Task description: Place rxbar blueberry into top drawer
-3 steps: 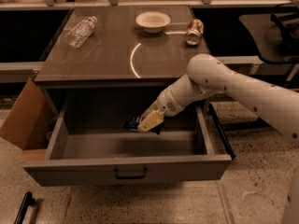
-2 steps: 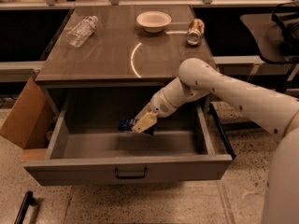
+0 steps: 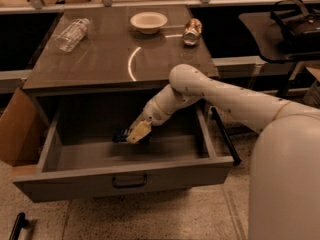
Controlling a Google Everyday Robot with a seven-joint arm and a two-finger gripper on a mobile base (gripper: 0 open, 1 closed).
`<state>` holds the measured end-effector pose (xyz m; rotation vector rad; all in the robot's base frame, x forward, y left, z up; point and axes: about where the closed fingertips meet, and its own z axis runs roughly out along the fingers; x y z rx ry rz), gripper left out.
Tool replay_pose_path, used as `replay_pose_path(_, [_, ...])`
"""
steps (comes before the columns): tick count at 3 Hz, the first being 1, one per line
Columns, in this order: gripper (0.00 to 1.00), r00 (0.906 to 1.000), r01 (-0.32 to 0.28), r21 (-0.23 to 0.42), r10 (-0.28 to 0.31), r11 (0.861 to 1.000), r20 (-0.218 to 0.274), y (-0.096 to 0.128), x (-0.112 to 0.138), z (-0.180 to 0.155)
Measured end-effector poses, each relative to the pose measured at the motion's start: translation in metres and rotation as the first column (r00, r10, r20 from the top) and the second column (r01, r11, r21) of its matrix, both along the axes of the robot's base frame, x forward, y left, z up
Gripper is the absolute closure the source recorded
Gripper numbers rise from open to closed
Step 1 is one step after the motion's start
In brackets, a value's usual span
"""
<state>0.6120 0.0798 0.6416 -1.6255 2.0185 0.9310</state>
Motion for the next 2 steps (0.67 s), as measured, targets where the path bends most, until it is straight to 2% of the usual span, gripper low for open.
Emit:
replay_pose_path(1, [0.61, 0.9999, 0.000, -0.029, 0.000, 1.000, 0.010, 0.0142, 0.0042, -0.0048])
replay_pose_path(2, [0.30, 0.9992, 0.008, -0.047, -0.006, 0.999, 0.039, 0.0168, 0.0067, 0.0042])
